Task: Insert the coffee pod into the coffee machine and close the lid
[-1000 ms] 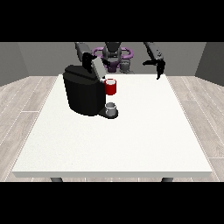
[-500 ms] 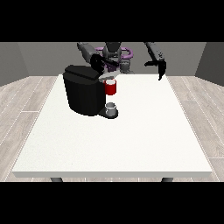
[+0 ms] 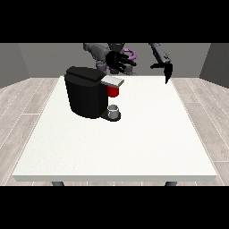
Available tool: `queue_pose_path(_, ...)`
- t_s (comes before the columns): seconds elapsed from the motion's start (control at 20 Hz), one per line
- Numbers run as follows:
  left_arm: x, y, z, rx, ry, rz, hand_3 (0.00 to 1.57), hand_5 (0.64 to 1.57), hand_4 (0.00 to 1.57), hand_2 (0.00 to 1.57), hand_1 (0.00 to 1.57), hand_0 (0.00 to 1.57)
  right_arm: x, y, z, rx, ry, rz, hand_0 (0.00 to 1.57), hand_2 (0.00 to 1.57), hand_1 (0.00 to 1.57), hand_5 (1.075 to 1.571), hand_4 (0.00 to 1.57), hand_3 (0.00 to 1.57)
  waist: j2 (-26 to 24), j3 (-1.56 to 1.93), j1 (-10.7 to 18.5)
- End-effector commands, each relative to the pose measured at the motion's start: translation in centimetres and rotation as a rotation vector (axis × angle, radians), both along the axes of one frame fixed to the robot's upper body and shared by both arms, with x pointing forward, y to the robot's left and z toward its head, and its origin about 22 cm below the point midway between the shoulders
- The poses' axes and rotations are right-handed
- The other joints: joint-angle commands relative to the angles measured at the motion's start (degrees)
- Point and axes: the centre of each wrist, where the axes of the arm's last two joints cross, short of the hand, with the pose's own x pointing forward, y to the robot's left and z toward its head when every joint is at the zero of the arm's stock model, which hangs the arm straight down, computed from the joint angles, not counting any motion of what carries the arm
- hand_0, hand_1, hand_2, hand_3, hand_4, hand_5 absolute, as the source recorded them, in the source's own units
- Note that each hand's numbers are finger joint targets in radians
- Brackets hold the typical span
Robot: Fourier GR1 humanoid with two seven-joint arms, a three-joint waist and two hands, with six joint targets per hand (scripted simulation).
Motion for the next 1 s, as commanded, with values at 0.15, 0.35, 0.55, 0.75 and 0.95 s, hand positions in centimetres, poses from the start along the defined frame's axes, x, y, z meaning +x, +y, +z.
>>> queue_pose_path(0.15,0.0,0.2,-1.0,-0.015,-0.011,0.0,0.0,1.571,0.36,0.0,0.0,0.0,0.2,2.5,2.2,-0.019,-0.072,0.061,0.0,0.0,0.0,1.571,0.35,0.0,0.68,0.01,-0.04)
queue_pose_path(0.35,-0.1,-1.7,-1.1,-0.016,0.034,-0.012,0.0,1.571,0.35,0.0,0.0,0.0,0.5,2.6,1.8,-0.027,-0.032,0.103,0.0,0.0,0.0,1.571,0.38,0.0,-2.01,0.03,0.82)
queue_pose_path(0.55,-0.6,-0.9,-2.2,-0.03,0.002,-0.036,0.0,1.571,0.35,0.0,0.0,0.0,-1.6,3.3,-1.7,-0.012,-0.017,0.177,0.0,0.0,0.0,1.571,0.47,0.0,-1.24,0.02,0.86)
queue_pose_path(0.75,-2.2,0.2,-3.4,-0.029,0.038,-0.033,0.0,1.571,0.17,0.0,0.0,0.0,-2.8,3.8,-3.7,-0.091,0.012,0.297,0.0,0.0,0.0,1.571,0.53,0.0,-2.8,0.01,0.02)
queue_pose_path(0.95,-2.7,-2.4,-4.8,-0.03,0.045,-0.05,0.0,1.571,0.17,0.0,0.0,0.0,-7.9,4.6,-8.8,0.032,0.041,0.426,0.0,0.0,0.0,1.571,0.46,0.0,-3.51,0.05,1.78)
